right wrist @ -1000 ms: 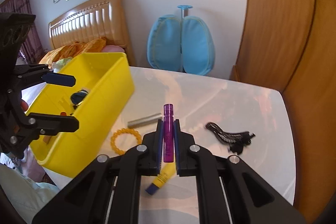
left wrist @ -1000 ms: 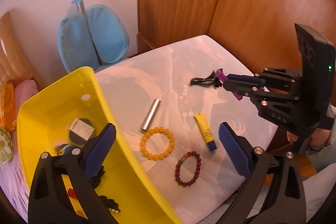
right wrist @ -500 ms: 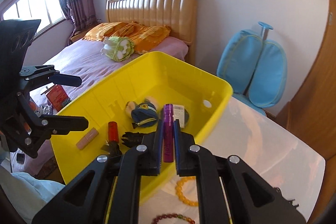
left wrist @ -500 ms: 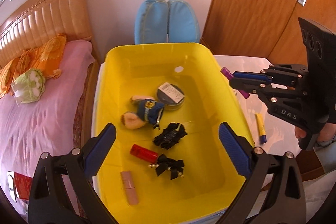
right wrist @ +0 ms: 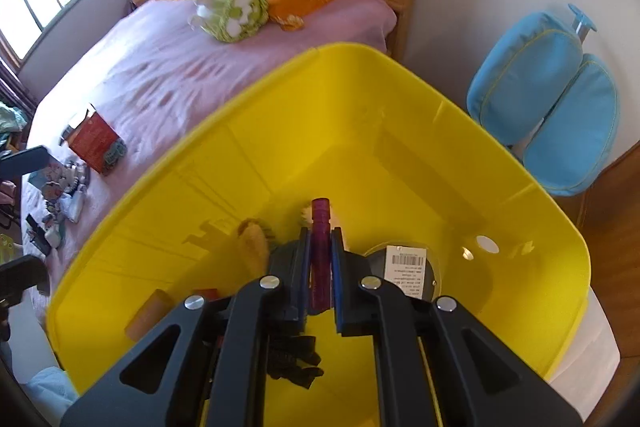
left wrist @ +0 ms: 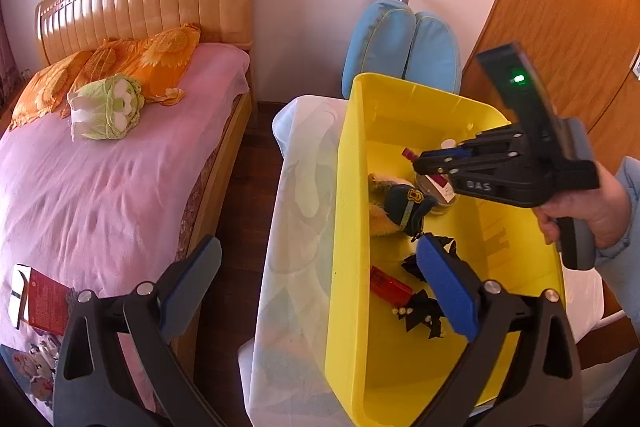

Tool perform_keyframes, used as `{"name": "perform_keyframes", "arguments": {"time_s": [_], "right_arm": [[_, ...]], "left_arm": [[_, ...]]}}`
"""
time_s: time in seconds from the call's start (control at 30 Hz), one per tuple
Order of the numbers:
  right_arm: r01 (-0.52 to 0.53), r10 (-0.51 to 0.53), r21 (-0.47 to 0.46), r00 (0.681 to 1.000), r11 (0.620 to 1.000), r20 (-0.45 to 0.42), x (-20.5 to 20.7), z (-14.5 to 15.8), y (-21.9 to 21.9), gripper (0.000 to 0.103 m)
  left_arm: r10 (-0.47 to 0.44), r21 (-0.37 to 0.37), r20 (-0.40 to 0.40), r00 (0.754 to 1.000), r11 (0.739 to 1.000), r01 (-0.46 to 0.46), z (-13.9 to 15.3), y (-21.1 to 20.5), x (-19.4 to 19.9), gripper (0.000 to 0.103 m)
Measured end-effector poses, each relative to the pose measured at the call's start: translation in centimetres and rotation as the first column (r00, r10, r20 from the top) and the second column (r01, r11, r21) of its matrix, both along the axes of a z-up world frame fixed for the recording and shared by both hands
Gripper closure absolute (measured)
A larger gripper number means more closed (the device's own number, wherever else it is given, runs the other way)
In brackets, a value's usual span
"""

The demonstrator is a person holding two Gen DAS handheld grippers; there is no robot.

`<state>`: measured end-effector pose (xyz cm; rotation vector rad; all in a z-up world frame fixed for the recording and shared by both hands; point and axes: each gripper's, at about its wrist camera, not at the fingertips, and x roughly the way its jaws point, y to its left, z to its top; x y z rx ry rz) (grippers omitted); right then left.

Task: Organize jewelry
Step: 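Carry the purple tube with the right gripper into the bin and release, then lift the open right gripper out of the yellow bin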

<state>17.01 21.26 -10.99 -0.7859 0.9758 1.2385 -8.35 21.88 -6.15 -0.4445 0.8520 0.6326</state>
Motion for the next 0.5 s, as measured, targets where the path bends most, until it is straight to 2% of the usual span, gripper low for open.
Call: {"name": "perform_keyframes", "arguments": {"time_s": [0.07,0.17,0.2,0.23,0.3,0.37,0.47,0.5], "right_arm": [[0.029,-0.027,-0.065,0.999,0.998,0.021,0.4,-1.6,1.1,0.092],[0.045,-0.041,-0.096,0.998,0.994,0.044,0.6,-2.4,1.7,0.091],[0.051,-0.047,-0.088,0.998,0.995,0.039,0.6,-2.2,1.6,0.082],[0.058,-0.055,-0.079,0.998,0.995,0.036,0.7,-2.0,1.5,0.067],[0.074,-0.073,-0.043,0.997,0.996,0.032,0.7,-1.1,0.7,0.052],[0.078,-0.078,0.001,0.997,0.997,0.020,0.6,-0.1,-0.3,0.049],[0.083,-0.085,0.067,0.996,0.994,0.013,0.6,1.3,-2.5,0.034],[0.084,-0.085,0.093,0.996,0.992,0.005,0.5,1.8,-3.4,0.026]], "left_arm": [[0.000,-0.008,0.014,1.000,1.000,0.000,-0.1,0.1,-0.4,0.007],[0.004,-0.014,0.015,1.000,1.000,-0.004,-0.3,0.2,-1.0,0.007],[0.008,-0.017,0.016,1.000,1.000,-0.008,-0.4,0.3,-1.2,0.007],[0.012,-0.023,0.021,1.000,1.000,-0.012,-0.4,0.4,-1.3,0.007],[0.012,-0.039,0.038,0.999,0.999,-0.011,-0.3,0.5,-1.3,0.007],[0.000,-0.027,0.039,0.999,1.000,0.001,0.1,0.2,-1.0,0.007],[-0.039,-0.013,0.039,0.998,0.999,0.040,0.6,-0.5,0.0,0.007],[-0.054,-0.010,0.040,0.998,0.998,0.055,0.8,-0.7,0.3,0.007]]}}
